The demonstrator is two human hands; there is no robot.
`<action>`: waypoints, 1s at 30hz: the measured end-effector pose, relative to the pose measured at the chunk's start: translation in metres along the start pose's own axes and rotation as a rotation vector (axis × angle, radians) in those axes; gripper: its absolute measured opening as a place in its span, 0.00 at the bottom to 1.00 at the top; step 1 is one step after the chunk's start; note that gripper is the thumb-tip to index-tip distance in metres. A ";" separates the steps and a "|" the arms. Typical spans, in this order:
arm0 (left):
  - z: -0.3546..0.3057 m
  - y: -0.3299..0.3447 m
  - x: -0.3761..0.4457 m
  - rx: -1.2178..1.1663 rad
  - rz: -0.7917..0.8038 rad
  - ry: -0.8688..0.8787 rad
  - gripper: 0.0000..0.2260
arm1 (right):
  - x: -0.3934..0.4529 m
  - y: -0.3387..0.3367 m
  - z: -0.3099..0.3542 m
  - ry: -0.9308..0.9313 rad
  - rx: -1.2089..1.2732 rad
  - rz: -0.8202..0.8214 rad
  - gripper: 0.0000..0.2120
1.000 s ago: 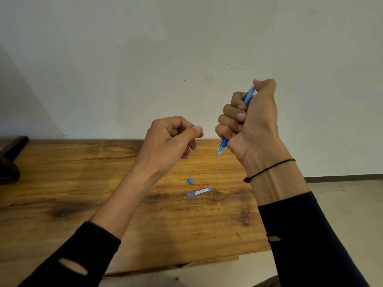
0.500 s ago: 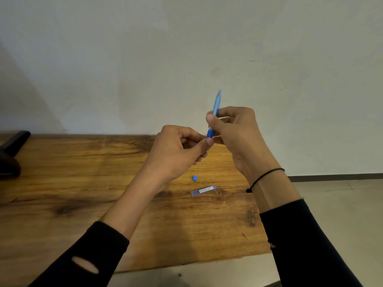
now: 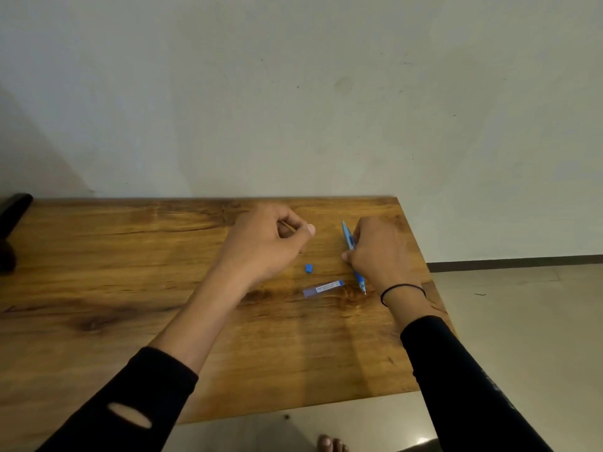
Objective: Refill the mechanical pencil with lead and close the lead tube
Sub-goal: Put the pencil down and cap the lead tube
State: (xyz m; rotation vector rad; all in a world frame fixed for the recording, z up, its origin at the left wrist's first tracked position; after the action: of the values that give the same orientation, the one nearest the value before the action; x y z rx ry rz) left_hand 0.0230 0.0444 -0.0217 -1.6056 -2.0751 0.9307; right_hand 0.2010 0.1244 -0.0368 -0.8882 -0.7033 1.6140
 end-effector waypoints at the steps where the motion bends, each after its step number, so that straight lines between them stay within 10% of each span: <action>1: 0.001 0.002 0.000 0.064 -0.008 0.018 0.06 | 0.001 0.003 -0.001 0.006 0.003 -0.002 0.11; 11: -0.012 0.052 -0.018 0.641 0.054 0.226 0.13 | 0.001 0.002 -0.006 -0.021 0.035 0.005 0.21; 17: -0.017 0.075 -0.031 0.861 -0.026 0.317 0.08 | -0.002 -0.015 0.000 -0.157 0.147 -0.141 0.10; 25: -0.008 0.064 -0.024 0.744 -0.013 0.242 0.03 | -0.002 -0.015 0.010 -0.272 0.264 -0.131 0.03; 30: 0.012 0.015 -0.001 0.232 0.005 -0.056 0.08 | 0.002 -0.012 0.007 -0.382 0.210 0.088 0.03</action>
State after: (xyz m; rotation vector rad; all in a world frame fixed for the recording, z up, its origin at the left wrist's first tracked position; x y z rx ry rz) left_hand 0.0261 0.0420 -0.0405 -1.4800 -1.9181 1.1825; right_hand 0.2014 0.1285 -0.0237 -0.4674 -0.7455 1.9218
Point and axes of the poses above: each hand's wrist, its own x-axis towards the middle knuckle, its own y-axis out of the palm, z = x × y, the point moved 1 cm from there along x, towards the middle knuckle, and after that the axes turned 15 degrees about x, right-handed, at the moved point
